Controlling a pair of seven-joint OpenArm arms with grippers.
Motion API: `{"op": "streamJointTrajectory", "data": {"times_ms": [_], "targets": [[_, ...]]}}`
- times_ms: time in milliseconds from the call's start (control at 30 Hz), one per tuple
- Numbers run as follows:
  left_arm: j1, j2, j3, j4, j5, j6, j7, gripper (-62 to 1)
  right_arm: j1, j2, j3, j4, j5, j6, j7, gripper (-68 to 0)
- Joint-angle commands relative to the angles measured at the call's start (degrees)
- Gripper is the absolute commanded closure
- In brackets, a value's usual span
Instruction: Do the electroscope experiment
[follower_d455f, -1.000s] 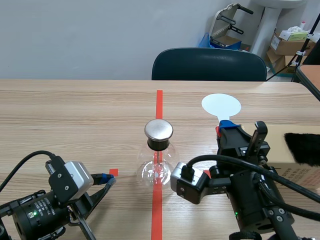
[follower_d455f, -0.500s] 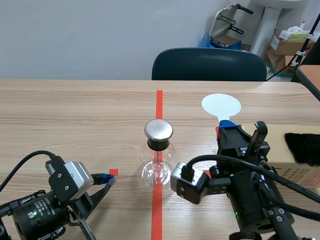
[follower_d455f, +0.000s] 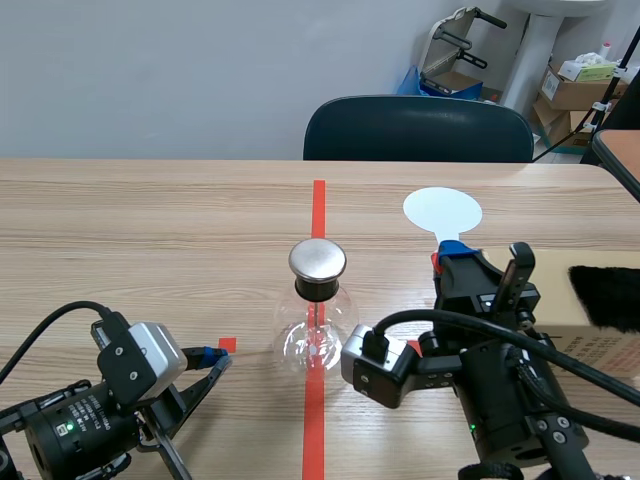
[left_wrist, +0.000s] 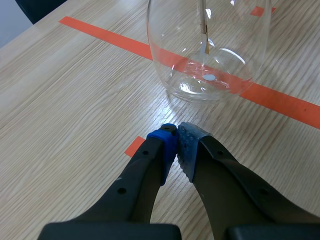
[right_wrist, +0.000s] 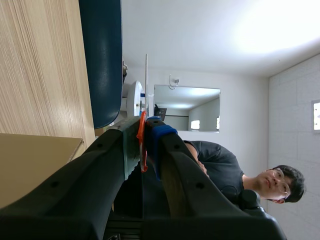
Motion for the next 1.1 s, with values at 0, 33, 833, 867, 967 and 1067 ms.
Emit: {"op": "streamJointTrajectory", "data": {"times_ms": [0, 33, 833, 867, 967, 1067], "targets": [[-0.17, 0.28, -0.33, 1.14, -0.15, -0.09, -0.83, -4.1, 0.68, 0.02, 0.33, 0.52, -0.28, -0.66, -0.61, -1.3], [-0.17, 0.28, -0.33, 1.14, -0.15, -0.09, -0.83, -4.1, 0.68, 0.02, 0.33, 0.52, -0.28, -0.66, -0.61, -1.3], [-0.17, 0.28, -0.33, 1.14, -0.15, -0.09, -0.83, -4.1, 0.68, 0.02, 0.33, 0.52, -0.28, -0.66, -0.59, -1.3], [-0.17, 0.28, -0.33, 1.14, -0.15, -0.09, -0.83, -4.1, 0.68, 0.02, 0.33, 0.52, -0.28, -0.66, -0.59, -1.3], [-0.17, 0.28, -0.33, 1.14, -0.15, -0.09, -0.81, -4.1, 0.68, 0.04, 0.33, 0.52, -0.28, -1.29, 0.55, -1.3], [-0.17, 0.28, -0.33, 1.14, -0.15, -0.09, -0.81, -4.1, 0.68, 0.04, 0.33, 0.52, -0.48, -2.6, 4.2, -1.3]]}}
